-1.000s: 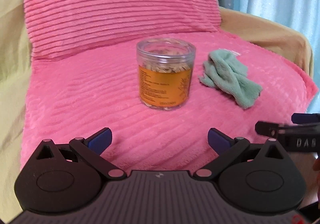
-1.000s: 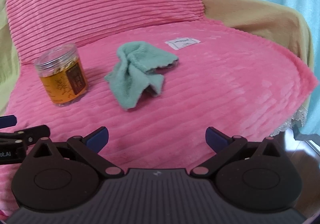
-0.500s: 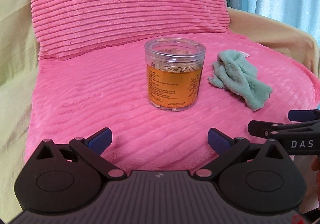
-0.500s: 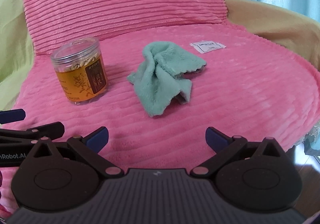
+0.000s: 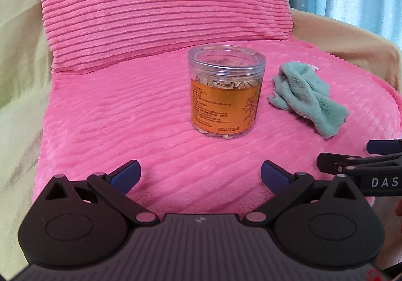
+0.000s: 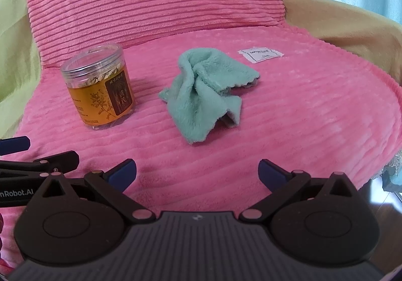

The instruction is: Clean container

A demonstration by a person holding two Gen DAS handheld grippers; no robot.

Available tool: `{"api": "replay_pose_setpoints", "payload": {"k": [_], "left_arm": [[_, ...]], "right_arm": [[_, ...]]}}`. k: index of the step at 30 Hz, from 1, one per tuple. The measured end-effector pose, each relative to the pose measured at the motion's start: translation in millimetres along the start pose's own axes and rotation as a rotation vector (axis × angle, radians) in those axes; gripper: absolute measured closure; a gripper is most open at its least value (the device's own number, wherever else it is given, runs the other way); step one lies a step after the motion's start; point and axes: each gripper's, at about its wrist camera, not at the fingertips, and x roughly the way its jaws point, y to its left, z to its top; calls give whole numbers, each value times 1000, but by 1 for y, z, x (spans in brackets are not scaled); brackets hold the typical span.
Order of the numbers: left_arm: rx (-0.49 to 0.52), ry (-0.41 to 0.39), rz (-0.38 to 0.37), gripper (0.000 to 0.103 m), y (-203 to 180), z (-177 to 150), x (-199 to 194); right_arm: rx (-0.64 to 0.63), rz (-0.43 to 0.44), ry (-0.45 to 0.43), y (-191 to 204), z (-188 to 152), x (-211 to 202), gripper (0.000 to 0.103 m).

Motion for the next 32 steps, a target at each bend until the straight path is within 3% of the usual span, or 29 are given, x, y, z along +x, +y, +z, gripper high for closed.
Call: {"api": "replay_pose_setpoints", "payload": {"k": [32], "left_arm": [[-4, -10, -22, 1, -5, -1, 2]], "right_arm": [[19, -5, 12, -1, 0, 2, 1]]}}
